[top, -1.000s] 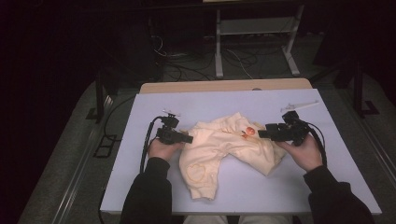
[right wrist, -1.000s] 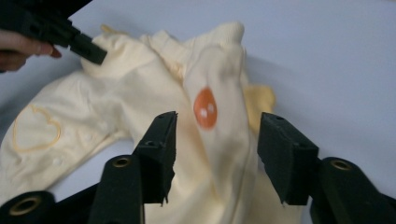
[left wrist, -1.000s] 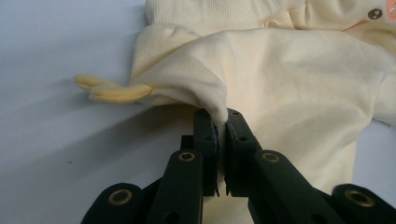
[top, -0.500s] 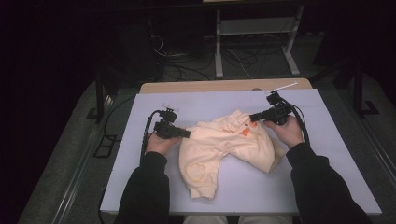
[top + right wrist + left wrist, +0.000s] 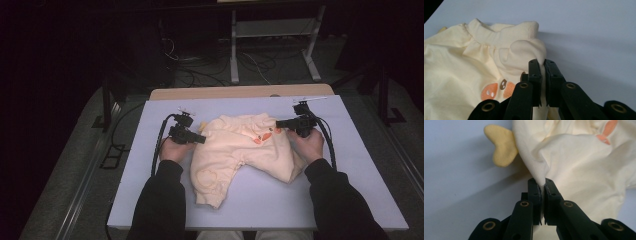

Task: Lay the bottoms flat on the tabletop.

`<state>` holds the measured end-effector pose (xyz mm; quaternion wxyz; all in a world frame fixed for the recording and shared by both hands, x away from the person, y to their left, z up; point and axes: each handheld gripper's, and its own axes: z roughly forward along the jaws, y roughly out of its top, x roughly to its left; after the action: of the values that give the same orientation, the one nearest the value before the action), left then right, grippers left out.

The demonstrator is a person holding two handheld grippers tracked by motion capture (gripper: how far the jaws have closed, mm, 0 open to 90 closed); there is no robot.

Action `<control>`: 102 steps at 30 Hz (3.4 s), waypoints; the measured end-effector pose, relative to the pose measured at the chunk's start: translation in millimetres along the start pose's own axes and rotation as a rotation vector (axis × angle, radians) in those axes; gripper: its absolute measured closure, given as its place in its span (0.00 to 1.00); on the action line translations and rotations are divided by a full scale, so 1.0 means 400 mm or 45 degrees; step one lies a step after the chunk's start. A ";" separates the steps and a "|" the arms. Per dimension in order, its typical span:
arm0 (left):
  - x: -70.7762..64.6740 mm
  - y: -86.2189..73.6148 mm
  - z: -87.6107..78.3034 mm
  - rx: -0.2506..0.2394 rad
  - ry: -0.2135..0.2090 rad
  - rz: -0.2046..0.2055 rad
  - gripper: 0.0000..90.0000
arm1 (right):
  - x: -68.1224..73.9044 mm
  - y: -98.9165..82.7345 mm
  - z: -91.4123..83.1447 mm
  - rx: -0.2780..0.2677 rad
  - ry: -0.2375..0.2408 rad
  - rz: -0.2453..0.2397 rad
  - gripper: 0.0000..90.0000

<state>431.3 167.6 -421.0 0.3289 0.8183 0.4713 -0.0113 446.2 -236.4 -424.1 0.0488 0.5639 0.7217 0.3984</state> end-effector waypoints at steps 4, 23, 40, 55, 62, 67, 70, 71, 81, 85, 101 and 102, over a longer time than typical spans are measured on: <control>0.023 -0.013 0.015 0.021 -0.032 -0.050 0.93 | -0.017 0.003 0.012 -0.005 0.019 0.003 0.92; 0.043 0.053 -0.033 -0.144 0.005 0.009 0.47 | -0.035 0.010 0.021 0.012 0.088 0.003 0.92; 0.082 0.076 0.097 -0.080 -0.144 -0.086 0.71 | -0.041 0.030 0.040 0.035 0.118 -0.008 0.92; 0.089 0.108 0.041 -0.156 -0.079 -0.088 0.93 | -0.028 0.094 0.048 0.026 0.144 -0.010 0.92; 0.108 0.149 0.019 -0.175 -0.041 -0.087 0.93 | -0.003 0.160 0.059 0.017 0.112 -0.032 0.92; 0.113 0.188 0.015 -0.238 -0.014 -0.067 0.93 | -0.003 0.198 0.059 -0.006 0.089 -0.023 0.92; 0.114 0.202 0.020 -0.270 -0.005 -0.063 0.93 | -0.007 0.213 0.057 -0.025 0.077 -0.024 0.92; 0.114 0.205 0.023 -0.274 0.000 -0.067 0.93 | -0.010 0.217 0.057 -0.025 0.072 -0.021 0.92; 0.105 0.196 0.058 -0.230 0.058 -0.079 0.92 | -0.018 0.204 0.092 0.025 -0.011 -0.048 0.92; 0.107 0.187 0.065 -0.223 0.068 -0.093 0.91 | -0.012 0.197 0.104 0.046 -0.041 -0.055 0.91; 0.090 0.148 0.063 -0.257 0.174 -0.076 0.42 | -0.031 0.162 0.103 0.034 -0.051 -0.008 0.56; 0.089 0.146 0.057 -0.269 0.155 -0.075 0.39 | -0.028 0.162 0.095 0.026 -0.036 -0.015 0.52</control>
<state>503.0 162.4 -420.0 0.3837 0.7640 0.5127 0.0785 520.3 -223.3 -413.3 0.0555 0.5656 0.7284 0.3827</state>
